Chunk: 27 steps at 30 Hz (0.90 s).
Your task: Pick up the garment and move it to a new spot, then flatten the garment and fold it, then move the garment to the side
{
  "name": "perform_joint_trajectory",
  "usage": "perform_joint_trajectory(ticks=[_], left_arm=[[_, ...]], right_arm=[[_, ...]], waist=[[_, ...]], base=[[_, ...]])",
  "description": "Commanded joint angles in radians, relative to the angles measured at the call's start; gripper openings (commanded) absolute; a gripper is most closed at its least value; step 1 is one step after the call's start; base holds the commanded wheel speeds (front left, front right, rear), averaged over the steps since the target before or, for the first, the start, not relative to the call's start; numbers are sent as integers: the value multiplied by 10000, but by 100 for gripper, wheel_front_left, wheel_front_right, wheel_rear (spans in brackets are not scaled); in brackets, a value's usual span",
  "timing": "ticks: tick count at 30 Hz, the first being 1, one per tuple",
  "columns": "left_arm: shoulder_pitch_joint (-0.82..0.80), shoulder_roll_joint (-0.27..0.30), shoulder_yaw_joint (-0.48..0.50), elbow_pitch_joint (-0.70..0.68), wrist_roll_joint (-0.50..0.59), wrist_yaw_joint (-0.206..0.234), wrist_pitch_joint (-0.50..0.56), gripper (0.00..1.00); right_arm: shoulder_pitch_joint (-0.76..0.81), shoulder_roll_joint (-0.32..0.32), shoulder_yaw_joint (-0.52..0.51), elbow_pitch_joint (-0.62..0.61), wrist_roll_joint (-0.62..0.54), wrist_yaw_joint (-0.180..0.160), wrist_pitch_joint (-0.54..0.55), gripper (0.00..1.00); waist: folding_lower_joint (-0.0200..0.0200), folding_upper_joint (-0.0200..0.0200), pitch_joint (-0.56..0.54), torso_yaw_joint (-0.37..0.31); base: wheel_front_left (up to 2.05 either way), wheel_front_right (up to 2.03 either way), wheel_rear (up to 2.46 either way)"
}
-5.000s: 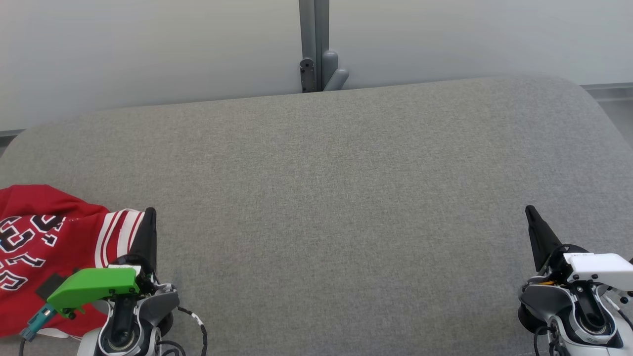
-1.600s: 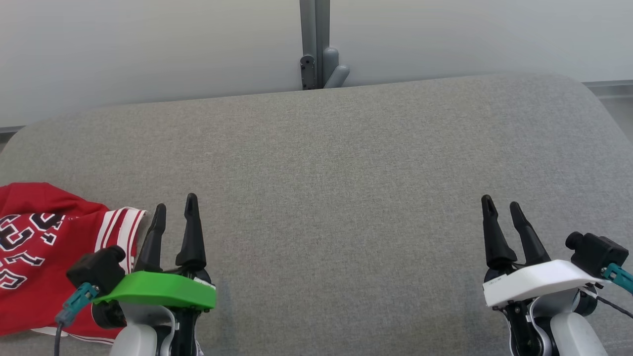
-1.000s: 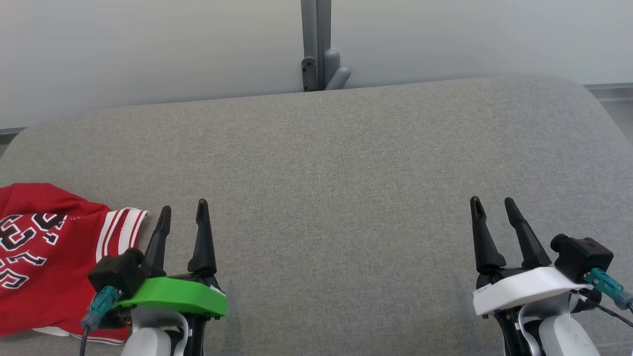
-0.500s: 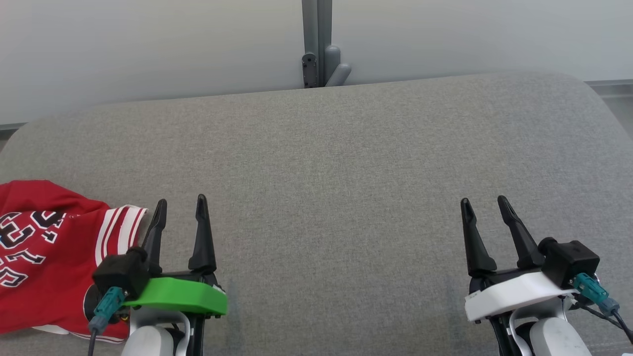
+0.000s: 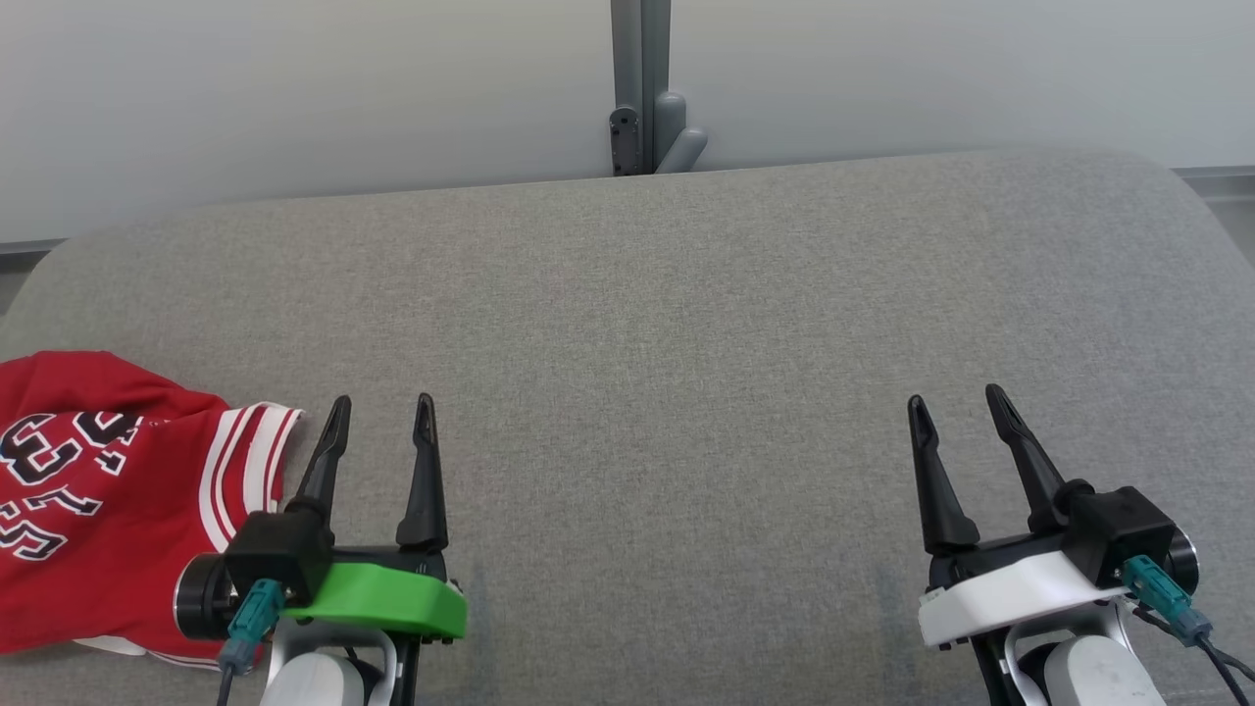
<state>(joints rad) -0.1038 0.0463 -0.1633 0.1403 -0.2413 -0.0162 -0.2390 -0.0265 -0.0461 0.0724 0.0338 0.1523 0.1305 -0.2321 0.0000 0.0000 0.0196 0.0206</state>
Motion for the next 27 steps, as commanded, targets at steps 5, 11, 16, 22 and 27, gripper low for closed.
perform_joint_trajectory(ticks=[5,11,16,22,27], left_arm=[[42,64,-80,-34,495,58,-136,100],[21,68,-89,57,841,167,-229,100],[9,68,-65,154,922,207,-264,100],[3,68,-50,260,765,122,-264,100],[-16,68,-58,281,770,77,-264,100]], right_arm=[[87,-57,89,-171,-550,4,-184,100],[162,-59,120,-273,-823,4,-301,100],[195,-64,110,-282,-932,2,-343,100],[214,-62,109,-254,-909,2,-343,100],[192,-62,118,-209,-873,2,-343,100]], waist=[[0,0,20,37],[0,0,39,95],[0,0,32,147],[0,0,31,170],[0,0,55,182]], base=[[0,0,0],[0,0,0],[0,0,0],[0,0,0],[0,0,0]])
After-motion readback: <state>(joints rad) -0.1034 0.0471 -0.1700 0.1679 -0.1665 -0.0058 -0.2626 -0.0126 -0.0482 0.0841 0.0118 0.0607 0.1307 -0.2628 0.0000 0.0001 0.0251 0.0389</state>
